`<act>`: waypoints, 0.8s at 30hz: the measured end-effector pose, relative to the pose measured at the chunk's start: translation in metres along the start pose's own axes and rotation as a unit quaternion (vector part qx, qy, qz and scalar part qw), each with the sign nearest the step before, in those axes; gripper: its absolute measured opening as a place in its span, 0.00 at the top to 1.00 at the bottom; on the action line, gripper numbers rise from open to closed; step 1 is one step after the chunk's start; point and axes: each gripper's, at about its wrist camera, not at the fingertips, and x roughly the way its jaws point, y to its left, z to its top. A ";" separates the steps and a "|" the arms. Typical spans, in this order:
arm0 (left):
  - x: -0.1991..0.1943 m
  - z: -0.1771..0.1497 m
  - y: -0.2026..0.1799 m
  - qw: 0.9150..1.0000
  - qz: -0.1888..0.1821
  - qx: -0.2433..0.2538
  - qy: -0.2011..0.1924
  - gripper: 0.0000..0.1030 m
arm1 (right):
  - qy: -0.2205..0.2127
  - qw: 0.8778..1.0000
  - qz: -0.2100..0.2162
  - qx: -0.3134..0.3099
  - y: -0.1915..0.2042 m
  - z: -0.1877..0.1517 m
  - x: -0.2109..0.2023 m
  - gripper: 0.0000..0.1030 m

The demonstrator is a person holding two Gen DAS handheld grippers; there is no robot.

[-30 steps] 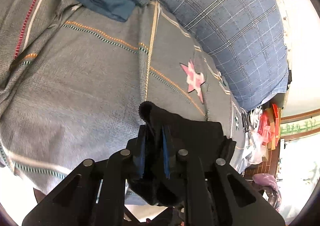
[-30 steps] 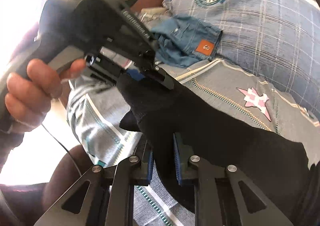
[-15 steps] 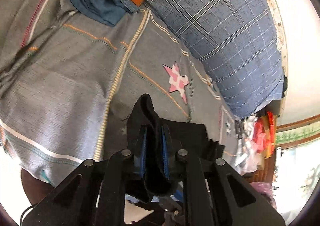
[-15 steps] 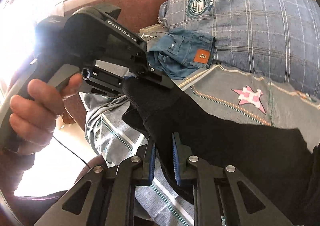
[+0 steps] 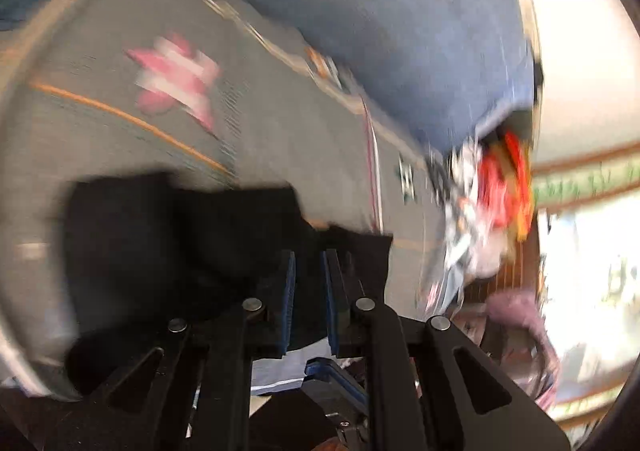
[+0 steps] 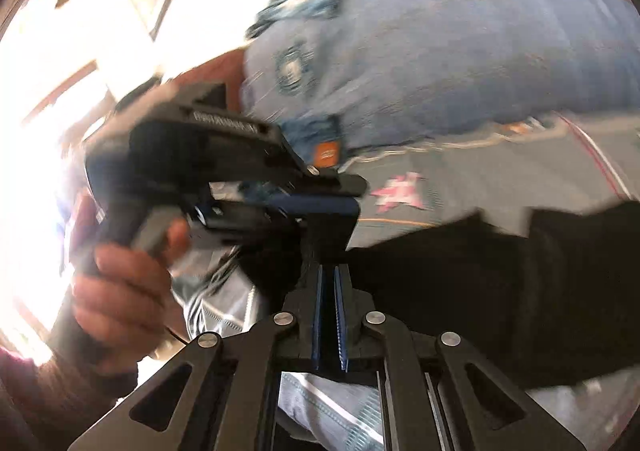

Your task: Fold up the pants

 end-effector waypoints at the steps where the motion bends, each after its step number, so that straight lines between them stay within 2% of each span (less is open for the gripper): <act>1: 0.012 -0.002 -0.006 1.000 0.003 0.004 0.013 0.89 | -0.002 1.000 -0.012 0.014 -0.012 -0.002 -0.006 0.95; 3: 0.030 -0.004 -0.013 0.999 -0.002 0.004 0.036 0.89 | 0.012 0.999 -0.037 0.037 -0.034 -0.009 -0.012 0.93; 5: 0.028 -0.005 -0.018 0.999 -0.011 0.009 0.034 0.89 | 0.022 0.998 -0.042 0.048 -0.046 -0.016 -0.016 0.90; 9: -0.022 0.001 -0.002 0.999 0.013 0.016 -0.028 0.89 | 0.031 0.998 -0.051 0.035 -0.046 -0.025 -0.018 0.90; 11: -0.056 0.005 0.018 0.997 0.029 0.013 -0.064 0.89 | 0.043 0.998 -0.033 0.032 -0.043 -0.024 -0.008 0.90; 13: -0.089 0.005 0.042 0.994 0.050 0.006 -0.094 0.87 | 0.053 0.998 -0.025 0.017 -0.033 -0.024 0.003 0.85; 14: -0.106 0.002 0.058 0.992 0.062 0.000 -0.107 0.85 | 0.066 0.998 -0.021 -0.004 -0.023 -0.024 0.011 0.82; 16: -0.125 0.001 0.082 0.991 0.075 -0.008 -0.115 0.66 | 0.080 0.996 -0.015 -0.043 -0.001 -0.025 0.026 0.60; 18: -0.138 -0.002 0.107 0.990 0.082 -0.017 -0.115 0.54 | 0.086 0.993 -0.009 -0.079 0.022 -0.027 0.037 0.48; 22: -0.144 -0.003 0.149 0.991 0.085 -0.030 -0.094 0.54 | 0.106 0.977 -0.007 -0.184 0.077 -0.037 0.066 0.45; 24: -0.144 -0.003 0.167 0.993 0.078 -0.041 -0.080 0.54 | 0.119 0.964 -0.011 -0.236 0.102 -0.046 0.083 0.43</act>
